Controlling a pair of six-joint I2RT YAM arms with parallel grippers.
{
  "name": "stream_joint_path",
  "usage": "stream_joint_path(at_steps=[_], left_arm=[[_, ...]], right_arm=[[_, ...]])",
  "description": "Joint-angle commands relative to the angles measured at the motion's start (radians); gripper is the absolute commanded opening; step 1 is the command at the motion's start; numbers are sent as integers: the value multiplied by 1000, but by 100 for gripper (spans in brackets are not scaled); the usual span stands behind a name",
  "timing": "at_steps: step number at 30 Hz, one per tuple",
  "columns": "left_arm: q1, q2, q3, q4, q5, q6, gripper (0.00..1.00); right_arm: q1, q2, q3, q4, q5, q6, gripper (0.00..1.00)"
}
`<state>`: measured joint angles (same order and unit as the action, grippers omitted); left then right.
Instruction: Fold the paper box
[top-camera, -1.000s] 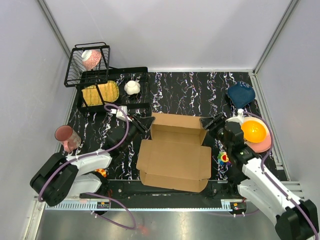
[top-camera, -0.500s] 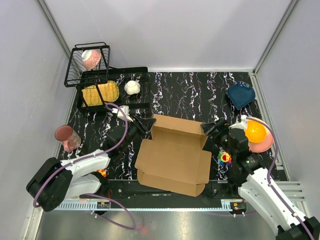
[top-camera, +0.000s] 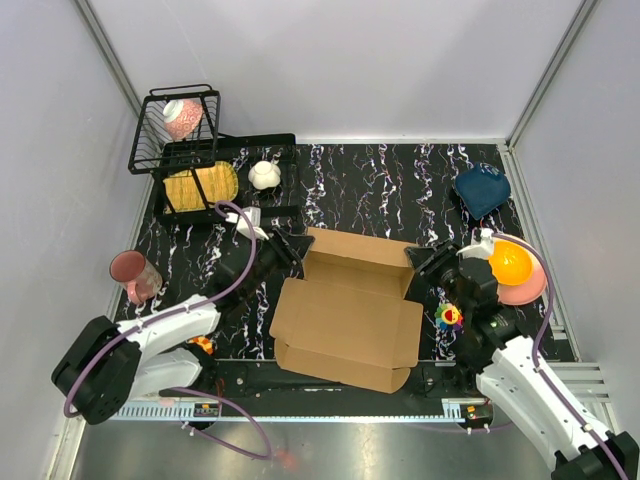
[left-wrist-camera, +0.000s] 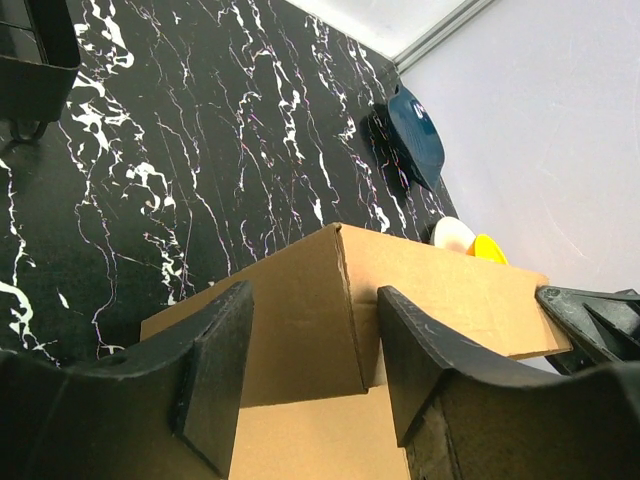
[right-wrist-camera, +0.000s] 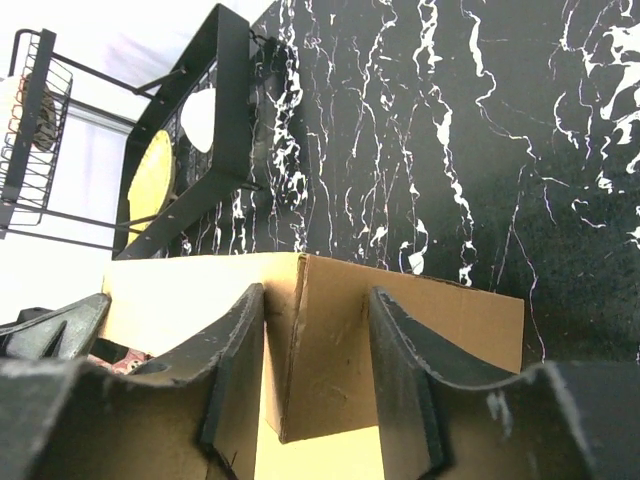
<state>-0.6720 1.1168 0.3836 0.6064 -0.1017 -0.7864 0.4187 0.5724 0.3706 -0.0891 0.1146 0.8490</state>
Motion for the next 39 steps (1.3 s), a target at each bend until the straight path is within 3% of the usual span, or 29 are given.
stream_joint_path(at_steps=[1, 7, 9, 13, 20, 26, 31, 32, 34, 35, 36, 38, 39], left_arm=[[-11, 60, -11, -166, 43, 39, 54], [-11, 89, -41, -132, 54, 27, 49], [-11, 80, -48, -141, 45, 26, 49], [-9, 20, -14, -212, 14, 30, 54], [-8, -92, 99, -358, -64, 58, 66], [14, -192, 197, -470, -113, 116, 77], [26, -244, 274, -557, -160, 148, 78], [26, -255, 285, -571, -174, 144, 78], [26, -309, 279, -600, -208, 133, 78], [28, -333, 262, -605, -217, 127, 78], [26, -359, 249, -637, -228, 122, 78], [26, -446, 204, -677, -268, 98, 78], [26, -509, 189, -715, -280, 90, 78]], right_arm=[[9, -15, -71, -58, -49, -4, 41], [9, -46, -96, -95, -50, 5, 40], [9, -54, -81, -109, -49, -2, 46], [9, -48, 25, -165, -17, -60, 73], [9, 56, 305, -285, 28, -188, 89], [9, 127, 534, -375, 48, -365, 90], [17, 292, 734, -475, 17, -523, 87], [37, 319, 799, -512, 61, -547, 85], [214, 406, 872, -557, 226, -646, 85], [303, 437, 928, -583, 461, -689, 85], [489, 507, 951, -587, 579, -733, 86], [616, 585, 1000, -583, 829, -882, 88], [712, 653, 1010, -577, 880, -924, 89]])
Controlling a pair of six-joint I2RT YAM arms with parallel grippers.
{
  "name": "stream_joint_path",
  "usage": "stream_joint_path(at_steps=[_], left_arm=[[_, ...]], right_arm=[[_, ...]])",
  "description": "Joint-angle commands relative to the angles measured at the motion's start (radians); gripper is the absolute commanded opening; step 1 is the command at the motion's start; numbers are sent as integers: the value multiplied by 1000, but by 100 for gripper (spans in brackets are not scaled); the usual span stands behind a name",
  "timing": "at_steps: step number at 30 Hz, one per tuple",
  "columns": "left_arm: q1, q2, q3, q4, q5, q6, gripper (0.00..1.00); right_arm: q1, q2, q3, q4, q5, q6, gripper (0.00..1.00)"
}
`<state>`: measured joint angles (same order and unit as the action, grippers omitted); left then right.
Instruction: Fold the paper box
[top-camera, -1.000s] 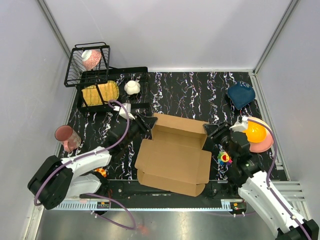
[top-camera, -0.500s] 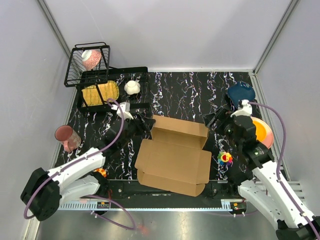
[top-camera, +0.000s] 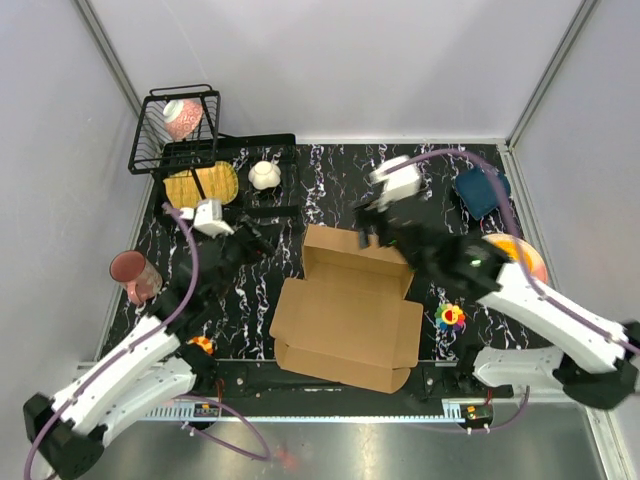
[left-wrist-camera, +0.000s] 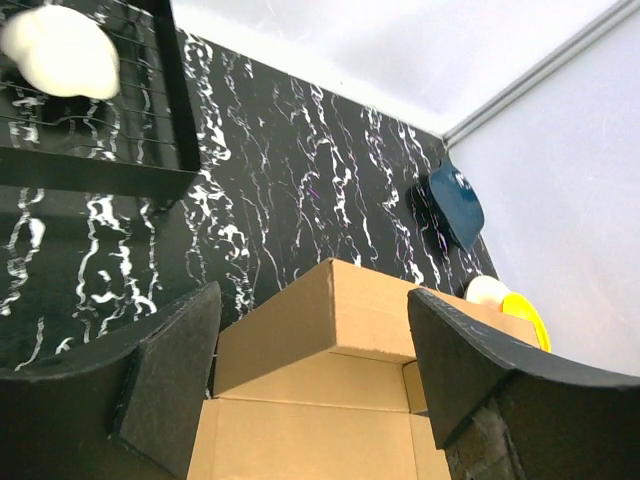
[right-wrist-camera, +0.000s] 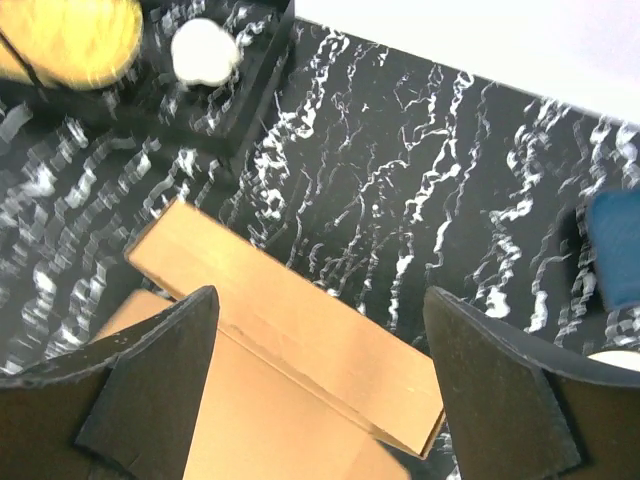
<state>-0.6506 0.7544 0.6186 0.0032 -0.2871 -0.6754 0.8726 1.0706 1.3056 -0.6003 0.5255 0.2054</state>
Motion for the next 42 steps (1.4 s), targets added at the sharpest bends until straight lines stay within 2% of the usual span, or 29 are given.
stream_joint_path(at_steps=[1, 4, 10, 17, 23, 32, 35, 42], left_arm=[[5, -179, -75, -136, -118, -27, 78], [5, -294, -117, -213, -144, -43, 78], [6, -437, -132, -339, -179, -30, 78], [5, -461, -138, -359, -164, -36, 78], [5, -455, -140, -355, -153, -39, 78], [5, -445, -145, -347, -156, -39, 77], [5, -443, -145, -342, -162, -39, 77], [5, -457, -154, -344, -165, -41, 77]], right_arm=[[296, 184, 78, -40, 513, -353, 90], [409, 276, 72, -32, 600, -429, 91], [505, 376, -11, -96, 653, -423, 90], [508, 462, -51, -104, 666, -459, 90], [500, 517, -86, -81, 617, -442, 90], [393, 557, -112, 60, 639, -524, 86], [381, 581, -117, 108, 634, -569, 83], [361, 612, -123, 149, 617, -610, 60]])
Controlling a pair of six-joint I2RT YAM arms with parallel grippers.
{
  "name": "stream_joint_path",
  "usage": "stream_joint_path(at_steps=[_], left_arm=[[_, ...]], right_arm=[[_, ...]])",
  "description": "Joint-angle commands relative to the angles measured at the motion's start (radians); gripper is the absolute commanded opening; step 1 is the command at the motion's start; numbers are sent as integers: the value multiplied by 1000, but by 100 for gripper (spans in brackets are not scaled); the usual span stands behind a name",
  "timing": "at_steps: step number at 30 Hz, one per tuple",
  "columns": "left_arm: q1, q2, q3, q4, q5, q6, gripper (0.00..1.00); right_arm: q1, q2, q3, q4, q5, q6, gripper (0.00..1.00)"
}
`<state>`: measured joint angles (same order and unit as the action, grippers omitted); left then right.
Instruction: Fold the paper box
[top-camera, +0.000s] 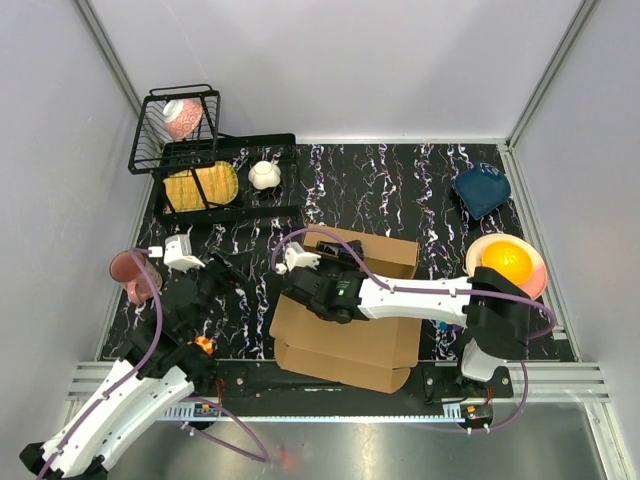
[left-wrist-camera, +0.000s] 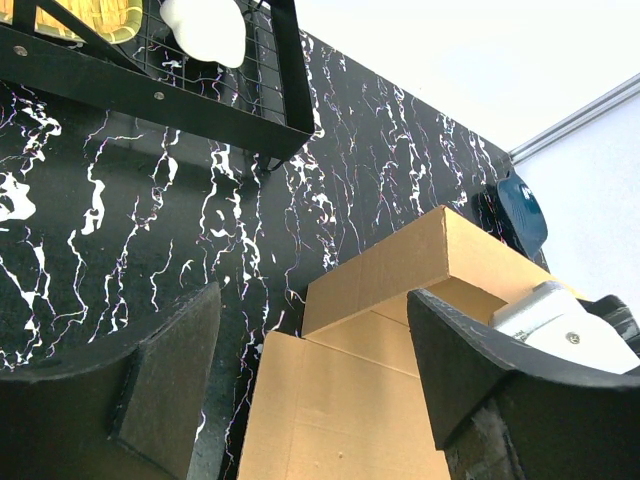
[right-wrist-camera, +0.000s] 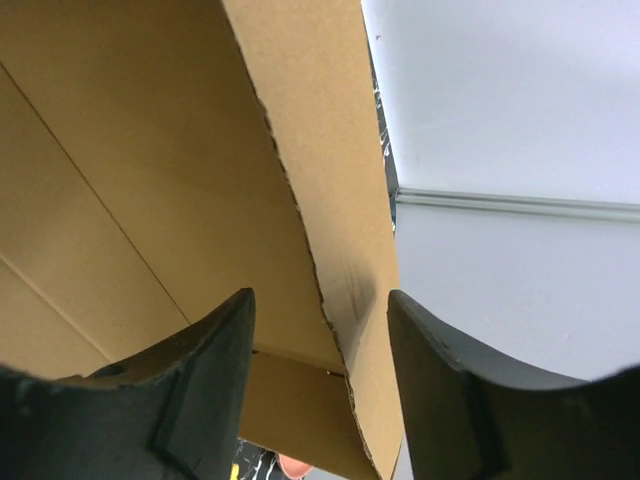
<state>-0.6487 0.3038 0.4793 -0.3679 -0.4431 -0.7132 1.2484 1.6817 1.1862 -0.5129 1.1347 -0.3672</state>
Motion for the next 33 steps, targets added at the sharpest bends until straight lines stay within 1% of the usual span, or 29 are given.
stream_joint_path(at_steps=[1, 5, 10, 14, 17, 18, 19, 24, 27, 29, 31, 32, 33], left_arm=[[3, -6, -16, 27, -11, -3, 78], [4, -3, -15, 29, -9, -2, 77], [3, 3, -16, 34, -6, -3, 77], [3, -2, -15, 30, -8, -3, 77], [3, -12, -5, 18, -20, -5, 77], [3, -17, 7, 12, -26, -5, 77], [3, -19, 16, 4, -43, -9, 77], [3, -38, 119, -37, -117, 3, 77], [3, -34, 186, -37, -146, 41, 77], [3, -23, 222, -37, -157, 70, 78], [3, -15, 268, -34, -167, 96, 77], [3, -11, 280, -32, -170, 103, 77], [4, -11, 306, -31, -175, 107, 77]], right_arm=[[-17, 1, -8, 71, 10, -42, 56], [-26, -7, -19, 93, 20, -62, 44], [-27, -13, -39, 120, 42, -90, 35], [-29, -8, -54, 155, 63, -131, 22], [-29, -14, -66, 194, 91, -183, 10], [-29, -16, -69, 209, 100, -218, 2], [-29, -16, -69, 229, 126, -237, 0], [-27, -80, -17, 240, 165, -331, 0], [-29, -149, 79, 244, 172, -372, 0], [-40, -200, 130, 244, 162, -359, 0], [-72, -230, 243, 129, 119, -272, 0], [-95, -243, 294, 40, 94, -105, 0], [-121, -243, 413, -187, 61, 7, 0]])
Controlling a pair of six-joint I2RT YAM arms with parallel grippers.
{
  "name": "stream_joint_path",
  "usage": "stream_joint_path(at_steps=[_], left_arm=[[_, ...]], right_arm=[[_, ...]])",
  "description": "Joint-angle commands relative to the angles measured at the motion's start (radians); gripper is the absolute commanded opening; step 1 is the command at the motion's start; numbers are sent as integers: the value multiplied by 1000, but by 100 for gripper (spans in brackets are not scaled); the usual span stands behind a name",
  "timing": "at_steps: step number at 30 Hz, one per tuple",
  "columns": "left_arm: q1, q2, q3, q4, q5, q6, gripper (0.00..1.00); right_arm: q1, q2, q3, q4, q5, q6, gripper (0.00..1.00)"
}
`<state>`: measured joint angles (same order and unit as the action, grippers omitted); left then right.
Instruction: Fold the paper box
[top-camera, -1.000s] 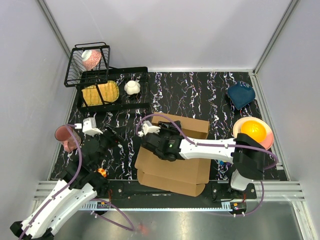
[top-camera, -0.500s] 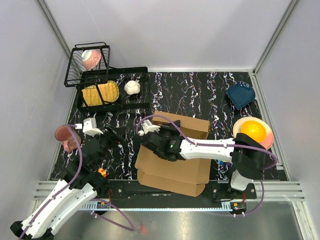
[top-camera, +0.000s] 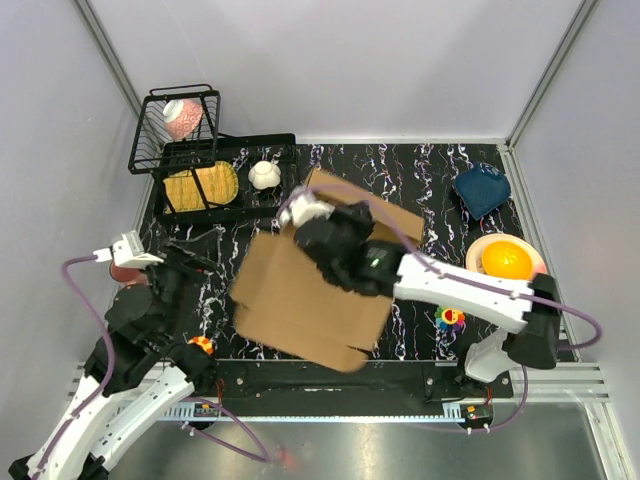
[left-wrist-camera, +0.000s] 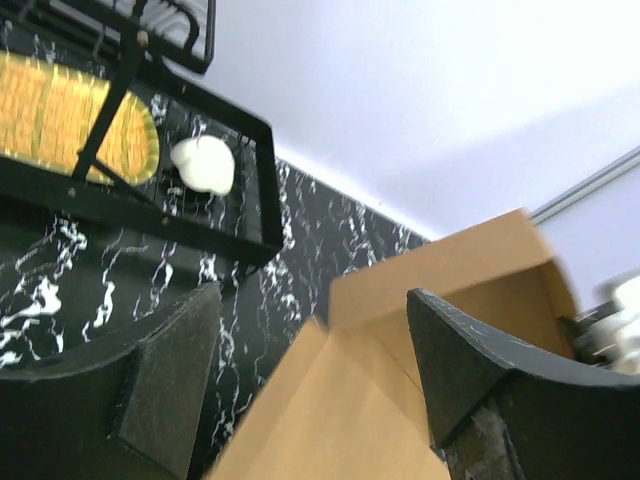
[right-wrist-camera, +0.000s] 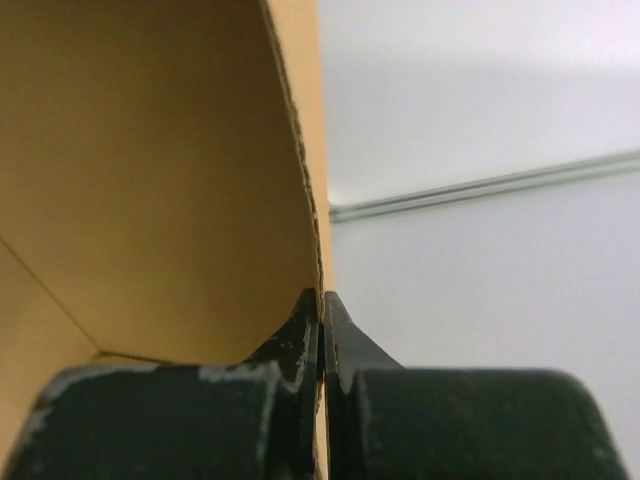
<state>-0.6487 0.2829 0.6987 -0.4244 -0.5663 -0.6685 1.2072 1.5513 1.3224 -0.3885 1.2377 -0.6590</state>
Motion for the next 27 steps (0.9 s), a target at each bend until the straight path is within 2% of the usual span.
stream_joint_path(at_steps=[1, 2, 3, 4, 5, 6, 8, 10, 11, 16, 17, 21, 23, 27], left_arm=[[3, 10, 97, 32, -52, 73, 78], [4, 10, 116, 33, -52, 78, 77], [3, 10, 125, 33, -52, 83, 77], [3, 7, 136, 35, -50, 86, 77], [3, 4, 151, 33, -50, 86, 77], [3, 1, 157, 33, -47, 84, 77], [3, -11, 169, 36, -46, 81, 77], [3, -19, 176, 41, -55, 80, 77], [3, -19, 177, 44, -60, 81, 77], [3, 12, 188, 39, -63, 73, 73], [3, 15, 183, 38, -55, 69, 71], [3, 42, 137, 71, 24, 38, 69], [3, 42, 104, 95, 52, 24, 69], [3, 27, 58, 125, 109, -8, 68]], right_arm=[[-162, -112, 334, -423, -155, 411, 0], [-219, -115, 380, -516, -231, 619, 0], [-279, -128, 426, -629, -418, 712, 0], [-413, -147, 413, -642, -511, 778, 0], [-466, -205, 385, -633, -593, 874, 0], [-522, -232, 311, -607, -736, 924, 0], [-637, -289, 232, -590, -838, 1072, 0], [-691, -318, 125, -580, -949, 1166, 0], [-728, -326, 89, -570, -978, 1255, 0], [-736, -365, -172, -494, -1089, 1547, 0], [-736, -367, -202, -481, -1101, 1666, 0], [-736, -422, -438, -330, -1208, 1941, 0], [-736, -464, -495, -265, -1213, 2076, 0], [-721, -476, -522, -306, -1138, 2220, 0]])
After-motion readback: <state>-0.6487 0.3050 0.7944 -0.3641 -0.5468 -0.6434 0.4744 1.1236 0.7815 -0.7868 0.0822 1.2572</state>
